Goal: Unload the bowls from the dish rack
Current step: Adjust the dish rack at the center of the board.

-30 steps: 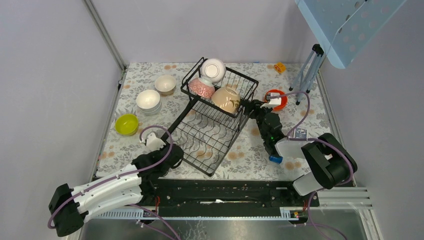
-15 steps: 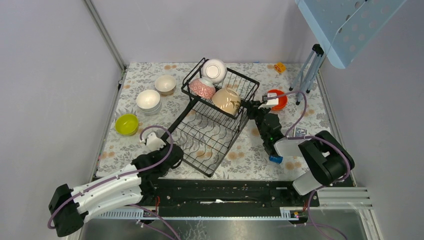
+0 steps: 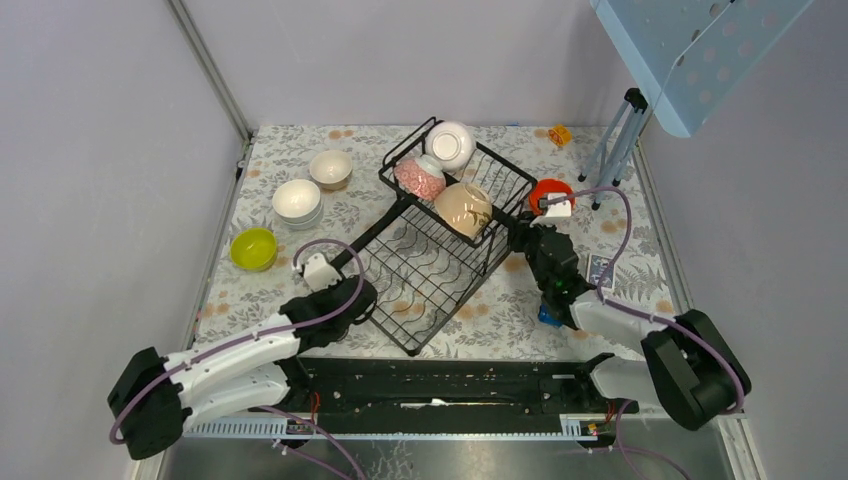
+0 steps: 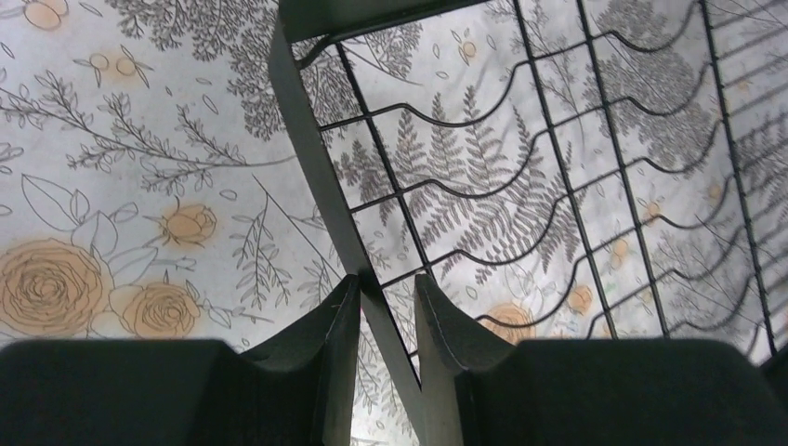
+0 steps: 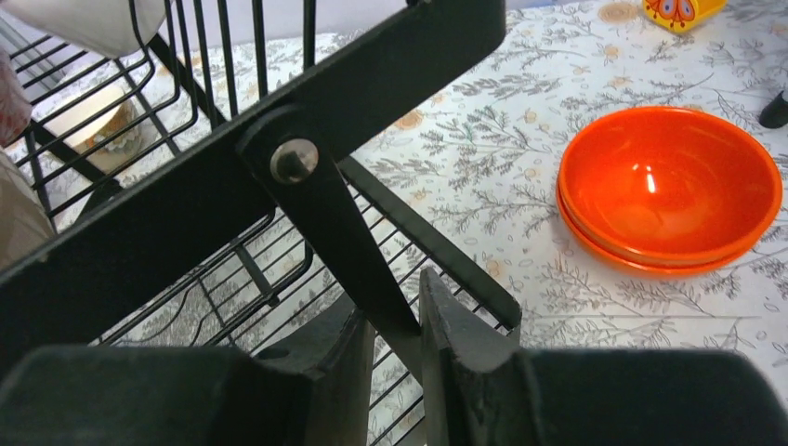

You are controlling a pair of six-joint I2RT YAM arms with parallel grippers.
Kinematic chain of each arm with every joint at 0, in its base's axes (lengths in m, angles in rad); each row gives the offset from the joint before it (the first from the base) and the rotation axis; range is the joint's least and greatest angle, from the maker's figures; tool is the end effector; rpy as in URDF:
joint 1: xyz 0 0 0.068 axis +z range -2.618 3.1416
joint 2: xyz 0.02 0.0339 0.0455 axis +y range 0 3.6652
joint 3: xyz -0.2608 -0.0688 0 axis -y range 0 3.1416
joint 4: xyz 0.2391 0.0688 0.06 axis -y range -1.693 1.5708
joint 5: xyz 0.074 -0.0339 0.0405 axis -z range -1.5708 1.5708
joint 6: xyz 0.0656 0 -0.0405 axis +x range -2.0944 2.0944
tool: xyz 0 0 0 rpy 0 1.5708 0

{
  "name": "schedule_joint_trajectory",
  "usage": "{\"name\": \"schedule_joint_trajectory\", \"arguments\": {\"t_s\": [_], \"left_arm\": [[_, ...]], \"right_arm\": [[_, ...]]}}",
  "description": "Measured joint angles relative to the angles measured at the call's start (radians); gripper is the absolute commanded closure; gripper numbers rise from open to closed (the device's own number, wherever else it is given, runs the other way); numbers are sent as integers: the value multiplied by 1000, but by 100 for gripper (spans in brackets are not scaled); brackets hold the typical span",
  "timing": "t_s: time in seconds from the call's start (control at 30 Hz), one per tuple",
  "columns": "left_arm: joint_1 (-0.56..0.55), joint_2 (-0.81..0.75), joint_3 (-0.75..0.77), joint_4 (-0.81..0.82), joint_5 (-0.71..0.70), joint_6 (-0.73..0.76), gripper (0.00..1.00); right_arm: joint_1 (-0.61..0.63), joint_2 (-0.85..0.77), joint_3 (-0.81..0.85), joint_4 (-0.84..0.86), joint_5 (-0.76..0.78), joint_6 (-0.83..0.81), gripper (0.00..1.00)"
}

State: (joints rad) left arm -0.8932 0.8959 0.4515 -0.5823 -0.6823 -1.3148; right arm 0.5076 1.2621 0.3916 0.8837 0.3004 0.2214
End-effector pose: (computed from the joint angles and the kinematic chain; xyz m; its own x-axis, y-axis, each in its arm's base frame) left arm 0.1347 -0.1014 0.1616 -0.5228 -0.5479 -0.6530 -0.4176 0.8325 -0.3642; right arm 0.2518 0.1179 0.2196 -0.0339 0.2212 -0.9746 -0.2033 0.9533 0.2234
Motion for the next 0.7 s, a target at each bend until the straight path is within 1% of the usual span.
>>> {"name": "schedule_joint_trajectory", "arguments": {"t_s": [0.13, 0.27, 0.43, 0.57, 0.7], "left_arm": [[59, 71, 15, 49, 10, 44, 69], [147, 124, 18, 103, 49, 96, 70], [244, 171, 18, 159, 98, 150, 70], [270, 206, 25, 187, 116, 175, 70], [275, 256, 53, 209, 122, 190, 74]], "right_arm": [[0, -99, -16, -120, -11, 14, 98], [3, -211, -53, -213, -35, 31, 99], [3, -296, -62, -314, -68, 41, 100], [5, -366, -68, -398, -88, 45, 100], [7, -453, -77, -493, -92, 63, 100]]}}
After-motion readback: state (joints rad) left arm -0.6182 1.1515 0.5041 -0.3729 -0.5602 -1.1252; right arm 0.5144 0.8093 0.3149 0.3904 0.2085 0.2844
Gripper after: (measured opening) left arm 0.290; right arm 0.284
